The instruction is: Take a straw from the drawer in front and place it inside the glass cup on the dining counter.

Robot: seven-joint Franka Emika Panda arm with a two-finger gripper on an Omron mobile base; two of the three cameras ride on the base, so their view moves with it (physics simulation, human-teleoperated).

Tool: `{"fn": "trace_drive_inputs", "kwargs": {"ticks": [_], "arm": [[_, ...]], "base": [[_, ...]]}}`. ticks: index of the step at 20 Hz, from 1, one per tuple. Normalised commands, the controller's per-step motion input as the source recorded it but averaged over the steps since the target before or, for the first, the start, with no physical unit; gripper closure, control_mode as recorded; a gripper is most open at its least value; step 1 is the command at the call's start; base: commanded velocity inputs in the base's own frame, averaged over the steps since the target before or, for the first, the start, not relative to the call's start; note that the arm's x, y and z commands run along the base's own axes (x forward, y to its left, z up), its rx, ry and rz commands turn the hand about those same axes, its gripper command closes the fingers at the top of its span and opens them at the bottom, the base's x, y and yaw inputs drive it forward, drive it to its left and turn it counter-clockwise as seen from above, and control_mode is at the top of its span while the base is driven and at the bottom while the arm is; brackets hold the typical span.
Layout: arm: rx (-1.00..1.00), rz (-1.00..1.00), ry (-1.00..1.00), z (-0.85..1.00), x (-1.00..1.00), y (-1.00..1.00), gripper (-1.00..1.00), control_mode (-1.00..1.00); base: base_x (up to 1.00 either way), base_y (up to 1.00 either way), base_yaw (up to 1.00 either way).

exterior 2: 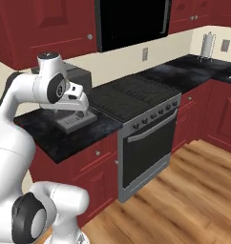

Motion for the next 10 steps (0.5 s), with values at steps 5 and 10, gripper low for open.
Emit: {"fn": "trace_drive_inputs", "kwargs": {"ticks": [5,10], "arm": [[0.13,-0.22,0.07,0.00,0.16,0.02,-1.00,-1.00],[0.48,-0.16,0.09,-0.11,0.20,-0.67,-1.00,-1.00]], "base": [[0.03,0.09,-0.07],[0.00,0.00,0.00]]}}
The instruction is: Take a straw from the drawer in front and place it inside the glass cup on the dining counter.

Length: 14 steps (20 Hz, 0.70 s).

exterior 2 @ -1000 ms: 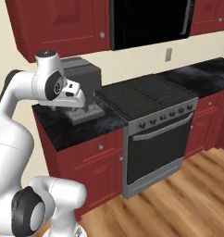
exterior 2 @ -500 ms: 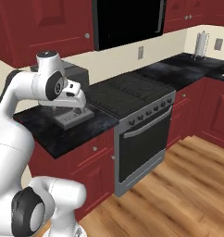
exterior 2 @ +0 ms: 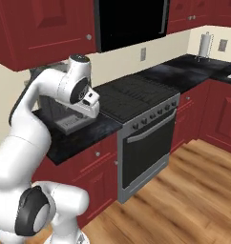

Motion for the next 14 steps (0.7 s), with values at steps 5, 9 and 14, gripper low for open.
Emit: {"fn": "trace_drive_inputs", "kwargs": {"ticks": [5,9,14], "arm": [[0.60,-0.03,0.02,-0.26,0.07,-0.99,-1.00,-1.00],[0.57,0.00,0.00,-0.37,0.00,-1.00,-1.00,-1.00],[0.53,0.03,0.00,-0.59,0.08,-0.78,-1.00,-1.00]], "base": [[0.00,0.00,0.00],[0.00,0.00,0.00],[0.00,0.00,0.00]]}}
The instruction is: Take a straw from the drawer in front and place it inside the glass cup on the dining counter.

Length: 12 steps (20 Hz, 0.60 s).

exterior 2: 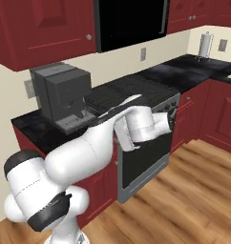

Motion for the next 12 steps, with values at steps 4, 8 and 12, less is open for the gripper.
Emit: {"fn": "trace_drive_inputs", "kwargs": {"ticks": [4,8,12], "arm": [[0.49,0.09,0.00,-0.76,0.32,-0.41,-1.00,-1.00],[0.44,0.10,0.00,-0.74,0.52,-0.11,-1.00,-1.00],[0.37,0.08,0.00,-0.64,0.54,0.00,-1.00,-1.00]], "base": [[0.00,0.00,0.00],[0.00,0.00,0.00],[0.00,0.00,0.00]]}}
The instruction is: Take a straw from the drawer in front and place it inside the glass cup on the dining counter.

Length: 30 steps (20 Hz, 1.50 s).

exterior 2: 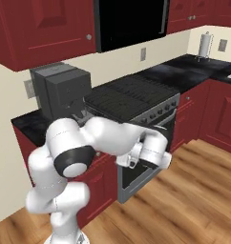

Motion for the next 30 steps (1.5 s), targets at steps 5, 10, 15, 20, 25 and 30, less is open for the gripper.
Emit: {"fn": "trace_drive_inputs", "kwargs": {"ticks": [5,10,15,20,25,30], "arm": [[0.27,0.06,0.00,-0.52,0.33,0.00,-1.00,-1.00],[0.21,0.03,0.00,-0.52,0.12,0.00,-1.00,-1.00],[0.18,0.01,0.00,-0.55,0.00,0.00,-1.00,-1.00],[0.12,0.00,0.00,-0.59,0.04,0.00,-1.00,-1.00],[0.04,0.00,0.00,-0.55,0.19,0.00,-1.00,-1.00],[0.00,0.00,0.00,-0.39,0.32,0.00,-1.00,-1.00]], "base": [[0.00,0.00,0.00],[0.00,0.00,0.00],[0.00,0.00,0.00],[0.00,0.00,0.00],[0.00,0.00,0.00],[0.00,0.00,0.00]]}}
